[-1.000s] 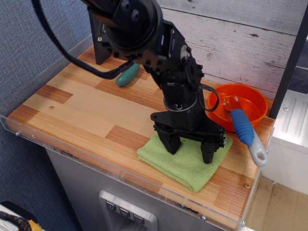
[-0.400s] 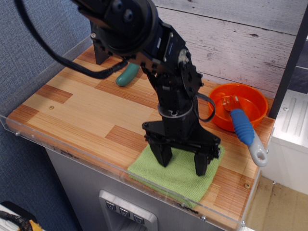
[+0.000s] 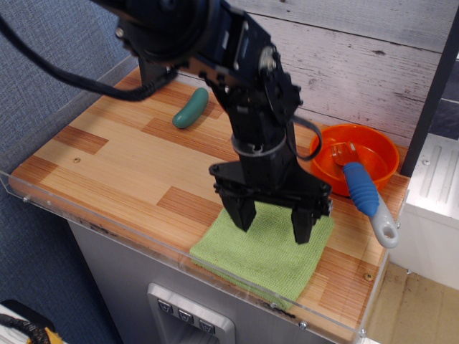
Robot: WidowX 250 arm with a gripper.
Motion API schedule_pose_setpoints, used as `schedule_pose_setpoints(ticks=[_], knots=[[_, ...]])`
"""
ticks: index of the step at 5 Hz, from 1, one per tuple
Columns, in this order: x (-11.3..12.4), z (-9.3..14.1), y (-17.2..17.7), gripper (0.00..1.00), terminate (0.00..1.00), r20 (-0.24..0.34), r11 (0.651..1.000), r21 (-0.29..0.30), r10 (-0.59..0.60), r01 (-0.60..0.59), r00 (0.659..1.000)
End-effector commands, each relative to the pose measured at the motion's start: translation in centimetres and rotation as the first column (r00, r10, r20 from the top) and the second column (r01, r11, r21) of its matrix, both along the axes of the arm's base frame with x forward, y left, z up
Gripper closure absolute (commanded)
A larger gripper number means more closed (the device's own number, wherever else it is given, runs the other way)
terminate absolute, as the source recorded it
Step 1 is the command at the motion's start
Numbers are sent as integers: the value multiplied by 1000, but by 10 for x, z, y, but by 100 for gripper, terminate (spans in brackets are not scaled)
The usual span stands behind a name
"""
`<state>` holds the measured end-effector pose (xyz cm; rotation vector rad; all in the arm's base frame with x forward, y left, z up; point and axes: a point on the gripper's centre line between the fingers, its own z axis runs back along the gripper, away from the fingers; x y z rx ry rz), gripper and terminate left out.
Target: Move and place the green cloth on the bottom right edge of the table.
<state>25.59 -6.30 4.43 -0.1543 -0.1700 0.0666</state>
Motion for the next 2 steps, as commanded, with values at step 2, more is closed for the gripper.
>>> schedule_pose_setpoints(ticks=[2], knots=[[-6, 57, 47, 0, 0, -50, 985, 170, 29, -20, 998]])
